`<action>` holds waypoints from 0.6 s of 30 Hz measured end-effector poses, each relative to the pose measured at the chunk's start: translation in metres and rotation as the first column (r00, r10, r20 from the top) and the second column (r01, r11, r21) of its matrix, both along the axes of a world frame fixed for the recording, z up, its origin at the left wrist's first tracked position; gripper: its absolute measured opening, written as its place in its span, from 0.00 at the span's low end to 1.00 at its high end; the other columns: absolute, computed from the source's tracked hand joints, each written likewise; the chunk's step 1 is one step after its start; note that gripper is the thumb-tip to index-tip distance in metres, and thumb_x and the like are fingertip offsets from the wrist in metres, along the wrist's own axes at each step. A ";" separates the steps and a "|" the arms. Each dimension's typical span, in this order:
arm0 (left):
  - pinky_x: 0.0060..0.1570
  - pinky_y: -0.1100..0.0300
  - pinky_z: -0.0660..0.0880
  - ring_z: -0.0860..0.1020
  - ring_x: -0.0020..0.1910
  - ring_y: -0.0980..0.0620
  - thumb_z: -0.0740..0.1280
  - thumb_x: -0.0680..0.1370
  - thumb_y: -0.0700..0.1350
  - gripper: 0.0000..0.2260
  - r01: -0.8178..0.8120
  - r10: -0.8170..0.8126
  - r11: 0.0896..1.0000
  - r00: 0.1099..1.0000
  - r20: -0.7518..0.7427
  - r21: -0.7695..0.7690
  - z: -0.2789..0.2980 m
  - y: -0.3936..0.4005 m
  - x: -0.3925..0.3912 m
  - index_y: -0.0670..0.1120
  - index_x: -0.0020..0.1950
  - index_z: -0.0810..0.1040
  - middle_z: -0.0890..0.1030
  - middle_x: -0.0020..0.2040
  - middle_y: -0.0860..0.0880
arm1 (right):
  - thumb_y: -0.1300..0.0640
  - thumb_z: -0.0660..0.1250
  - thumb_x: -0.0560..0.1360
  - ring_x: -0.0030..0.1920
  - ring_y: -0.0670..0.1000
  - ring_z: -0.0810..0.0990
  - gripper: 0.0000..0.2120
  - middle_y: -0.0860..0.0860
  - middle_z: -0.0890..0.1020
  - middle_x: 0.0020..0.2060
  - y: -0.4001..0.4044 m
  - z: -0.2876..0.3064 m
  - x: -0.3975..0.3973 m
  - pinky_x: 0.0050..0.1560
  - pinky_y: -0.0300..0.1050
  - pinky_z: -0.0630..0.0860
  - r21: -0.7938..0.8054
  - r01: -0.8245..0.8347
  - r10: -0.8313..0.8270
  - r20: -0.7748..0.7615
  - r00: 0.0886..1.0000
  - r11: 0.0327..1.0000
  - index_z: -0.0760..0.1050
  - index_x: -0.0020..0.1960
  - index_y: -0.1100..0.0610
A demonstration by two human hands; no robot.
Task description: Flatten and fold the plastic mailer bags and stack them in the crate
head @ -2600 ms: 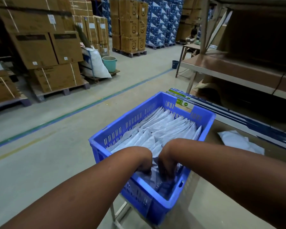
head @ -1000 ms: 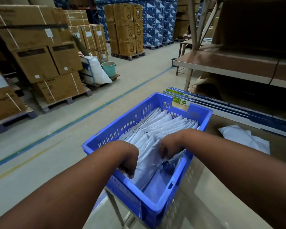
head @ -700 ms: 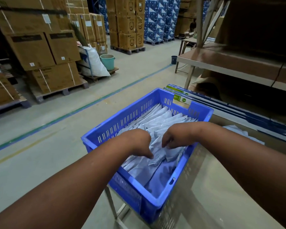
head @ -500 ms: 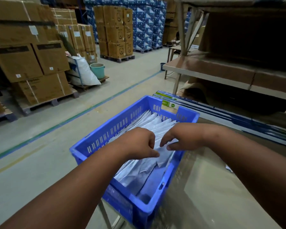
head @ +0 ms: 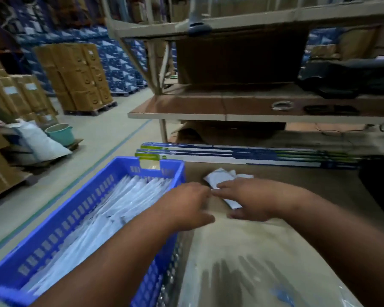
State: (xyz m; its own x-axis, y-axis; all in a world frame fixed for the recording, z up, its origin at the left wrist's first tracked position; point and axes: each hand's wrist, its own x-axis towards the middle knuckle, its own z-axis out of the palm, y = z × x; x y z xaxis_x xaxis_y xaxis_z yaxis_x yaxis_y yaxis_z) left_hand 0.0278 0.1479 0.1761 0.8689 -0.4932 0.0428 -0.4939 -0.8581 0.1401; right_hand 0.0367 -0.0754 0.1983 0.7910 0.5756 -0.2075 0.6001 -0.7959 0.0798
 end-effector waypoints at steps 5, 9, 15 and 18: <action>0.59 0.46 0.77 0.74 0.66 0.44 0.71 0.73 0.65 0.32 0.123 -0.137 0.973 0.989 0.055 0.195 -0.063 -0.066 0.023 0.53 0.72 0.70 0.73 0.68 0.50 | 0.38 0.65 0.82 0.80 0.56 0.63 0.37 0.50 0.59 0.83 -0.075 -0.055 -0.011 0.74 0.57 0.69 0.017 0.137 -0.137 0.002 0.991 0.990 0.52 0.85 0.43; 0.53 0.45 0.79 0.74 0.65 0.42 0.68 0.71 0.64 0.31 0.139 -0.137 0.945 0.990 -0.029 0.296 -0.106 -0.109 0.042 0.53 0.70 0.70 0.73 0.67 0.49 | 0.35 0.66 0.78 0.81 0.58 0.62 0.39 0.53 0.56 0.84 -0.115 -0.113 0.004 0.75 0.55 0.68 0.101 0.256 -0.252 -0.051 0.966 0.961 0.55 0.84 0.43; 0.57 0.46 0.79 0.76 0.65 0.42 0.67 0.73 0.59 0.25 0.104 -0.057 0.945 0.986 -0.155 0.311 -0.145 -0.137 0.080 0.52 0.68 0.74 0.75 0.63 0.49 | 0.33 0.64 0.78 0.72 0.61 0.73 0.34 0.53 0.66 0.77 -0.123 -0.173 0.064 0.67 0.57 0.75 0.398 0.473 -0.481 -0.087 0.873 0.786 0.63 0.79 0.47; 0.60 0.51 0.78 0.77 0.64 0.46 0.66 0.71 0.59 0.27 0.050 -0.003 0.968 0.982 -0.189 0.246 -0.151 -0.136 0.095 0.52 0.68 0.78 0.78 0.64 0.50 | 0.35 0.65 0.79 0.68 0.61 0.74 0.31 0.56 0.69 0.74 -0.101 -0.189 0.098 0.64 0.55 0.75 0.517 0.515 -0.546 -0.107 0.831 0.684 0.69 0.76 0.51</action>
State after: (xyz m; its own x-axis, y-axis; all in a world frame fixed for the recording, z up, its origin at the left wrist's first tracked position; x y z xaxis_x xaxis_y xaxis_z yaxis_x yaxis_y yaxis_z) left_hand 0.1228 0.0120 0.0256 0.8363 -0.4905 -0.2450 -0.5026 -0.8644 0.0152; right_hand 0.1349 -0.1767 0.0092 0.9974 0.0623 0.0365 0.0718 -0.9103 -0.4077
